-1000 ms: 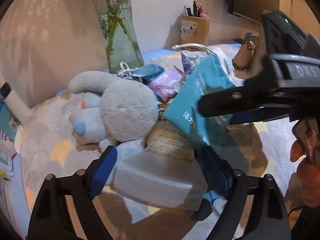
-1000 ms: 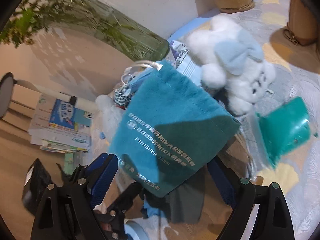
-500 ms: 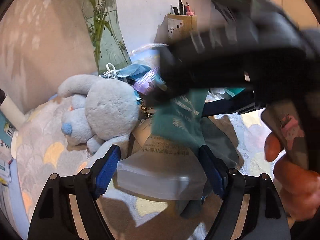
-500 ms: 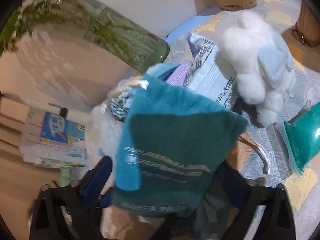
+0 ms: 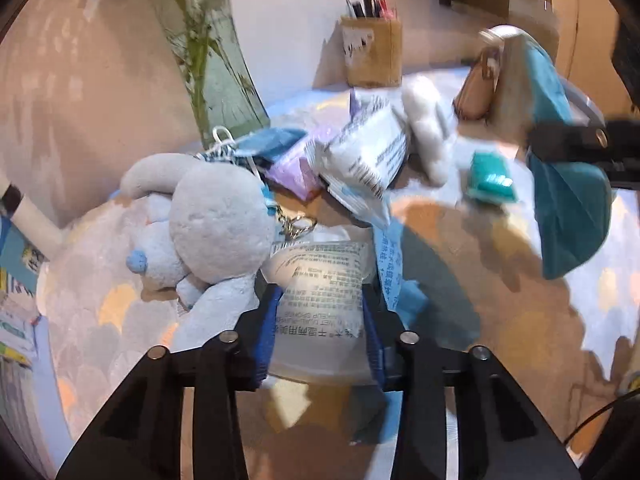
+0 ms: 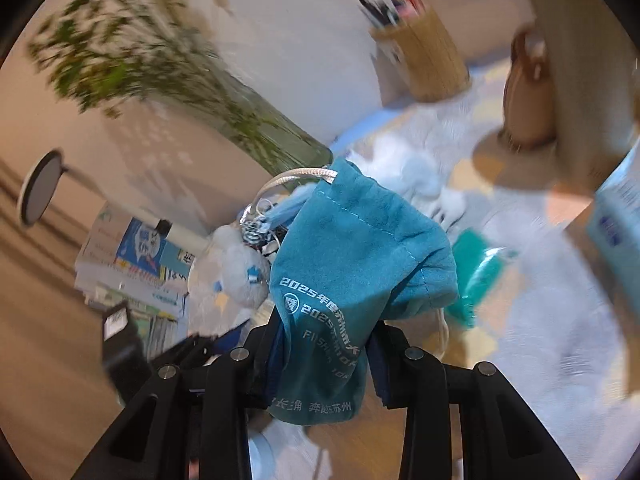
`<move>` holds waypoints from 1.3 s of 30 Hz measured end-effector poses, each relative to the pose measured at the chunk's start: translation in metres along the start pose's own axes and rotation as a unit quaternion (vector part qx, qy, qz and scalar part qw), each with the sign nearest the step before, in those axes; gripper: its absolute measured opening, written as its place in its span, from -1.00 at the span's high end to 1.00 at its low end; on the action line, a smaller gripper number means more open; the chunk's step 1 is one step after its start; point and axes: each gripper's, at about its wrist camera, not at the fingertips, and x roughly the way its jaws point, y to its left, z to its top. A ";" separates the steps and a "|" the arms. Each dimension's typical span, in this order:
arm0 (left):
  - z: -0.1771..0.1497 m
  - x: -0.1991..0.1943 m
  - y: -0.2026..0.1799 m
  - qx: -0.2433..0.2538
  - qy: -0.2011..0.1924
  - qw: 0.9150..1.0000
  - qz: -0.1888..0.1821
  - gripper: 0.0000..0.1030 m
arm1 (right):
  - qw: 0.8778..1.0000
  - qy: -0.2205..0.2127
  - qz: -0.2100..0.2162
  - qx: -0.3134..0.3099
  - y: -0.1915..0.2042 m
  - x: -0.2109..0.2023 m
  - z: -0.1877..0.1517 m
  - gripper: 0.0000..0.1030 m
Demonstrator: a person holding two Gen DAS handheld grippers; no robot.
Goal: Organize soft objects
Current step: 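Carry the teal bag and white pouch over to the glass bowl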
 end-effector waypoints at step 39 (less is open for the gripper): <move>-0.091 -0.097 -0.052 -0.188 -0.093 0.976 -0.054 0.34 | 0.969 0.101 -0.126 -0.186 -0.005 -0.008 -0.104 -0.85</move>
